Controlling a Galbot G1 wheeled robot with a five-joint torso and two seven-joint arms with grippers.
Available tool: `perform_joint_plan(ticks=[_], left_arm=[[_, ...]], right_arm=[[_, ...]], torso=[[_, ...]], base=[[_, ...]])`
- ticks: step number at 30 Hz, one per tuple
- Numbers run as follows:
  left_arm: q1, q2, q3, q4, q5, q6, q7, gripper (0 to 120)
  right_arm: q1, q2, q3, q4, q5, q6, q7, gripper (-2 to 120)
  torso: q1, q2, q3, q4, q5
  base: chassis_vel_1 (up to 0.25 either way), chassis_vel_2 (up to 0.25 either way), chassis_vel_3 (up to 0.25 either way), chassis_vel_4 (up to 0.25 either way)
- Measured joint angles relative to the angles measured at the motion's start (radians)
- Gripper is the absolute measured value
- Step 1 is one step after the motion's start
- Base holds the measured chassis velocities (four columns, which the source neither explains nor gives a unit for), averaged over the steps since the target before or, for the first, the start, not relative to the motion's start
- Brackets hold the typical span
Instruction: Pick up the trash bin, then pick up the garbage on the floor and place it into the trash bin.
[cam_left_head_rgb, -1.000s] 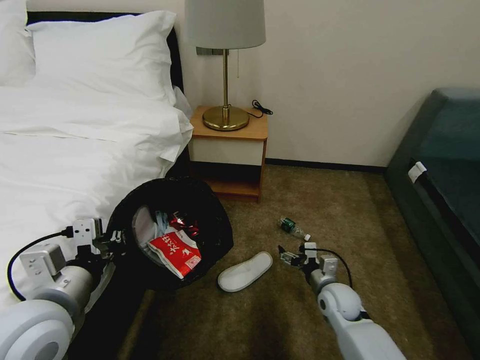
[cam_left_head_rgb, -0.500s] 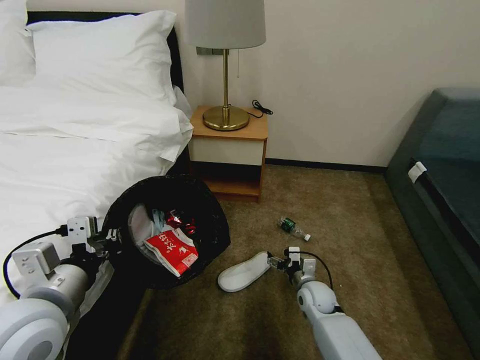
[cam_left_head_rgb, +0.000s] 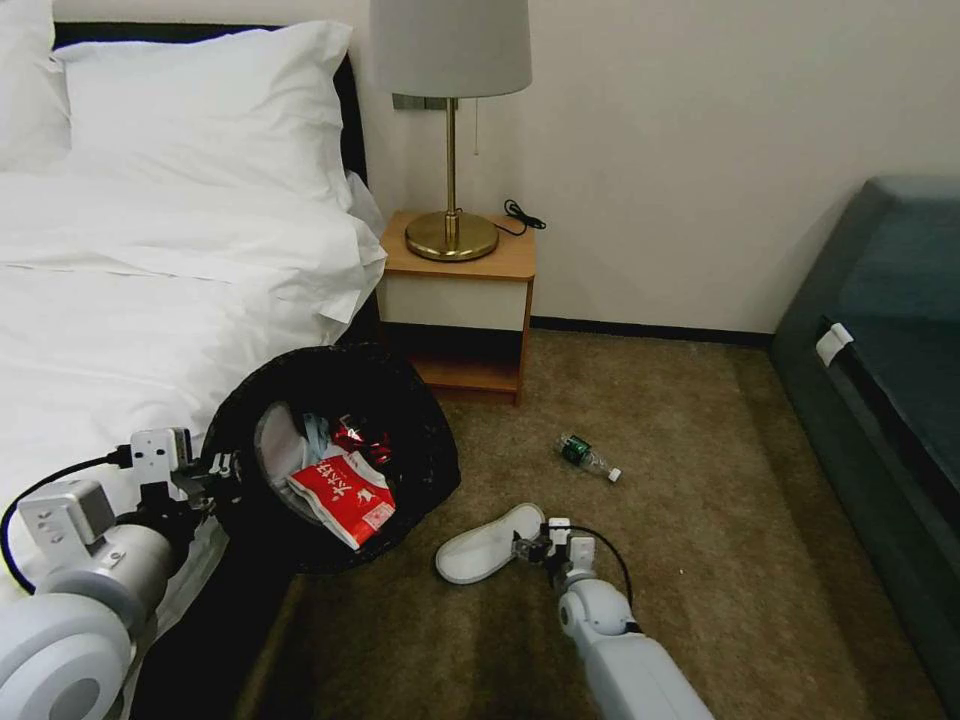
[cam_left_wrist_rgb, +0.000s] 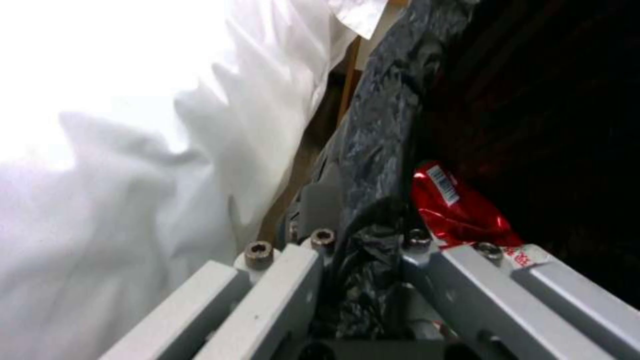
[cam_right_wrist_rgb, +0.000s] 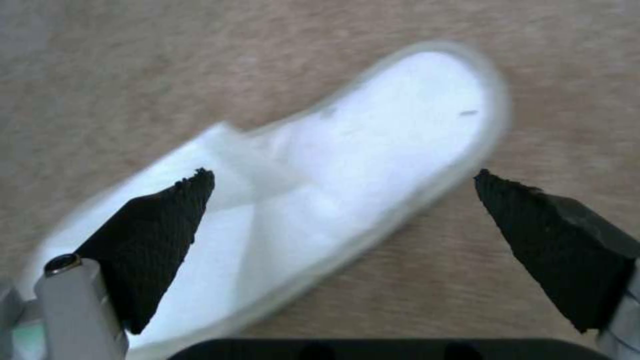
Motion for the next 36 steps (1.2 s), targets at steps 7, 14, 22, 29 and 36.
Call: perform_joint_plan(ticks=[7,14,22,29,36], left_arm=[[-0.001,0.001,0.004,0.0,0.003,0.0,0.004,2],[-0.002,0.002,0.014,0.0,0.009,0.0,0.009,2],[-0.003,0.002,0.02,0.0,0.014,0.0,0.012,2],[-0.002,0.005,0.023,0.0,0.016,0.0,0.016,2],[-0.006,0.012,0.03,0.0,0.016,0.0,0.022,1]], right_arm=[[0.025,0.051,-0.031,-0.051,-0.021,0.018,-0.001,100],[0.049,0.057,-0.062,-0.093,-0.018,0.024,-0.004,100],[0.079,0.066,-0.055,-0.134,-0.014,0.026,-0.004,100],[0.127,0.066,-0.063,-0.194,-0.013,0.031,-0.01,100],[0.191,0.068,-0.073,-0.276,-0.029,0.043,-0.038,100]], torso=[[0.0,0.0,0.0,0.0001,0.0],[0.0,0.0,0.0,0.0,0.0],[0.0,0.0,0.0,0.0001,0.0002],[0.0,0.0,0.0,0.0,0.0001],[0.0,0.0,0.0,0.0,0.0001]], base=[[0.0,0.0,0.0,0.0],[0.0,0.0,0.0,0.0],[0.0,0.0,0.0,0.0],[0.0,0.0,0.0,0.0],[0.0,0.0,0.0,0.0]])
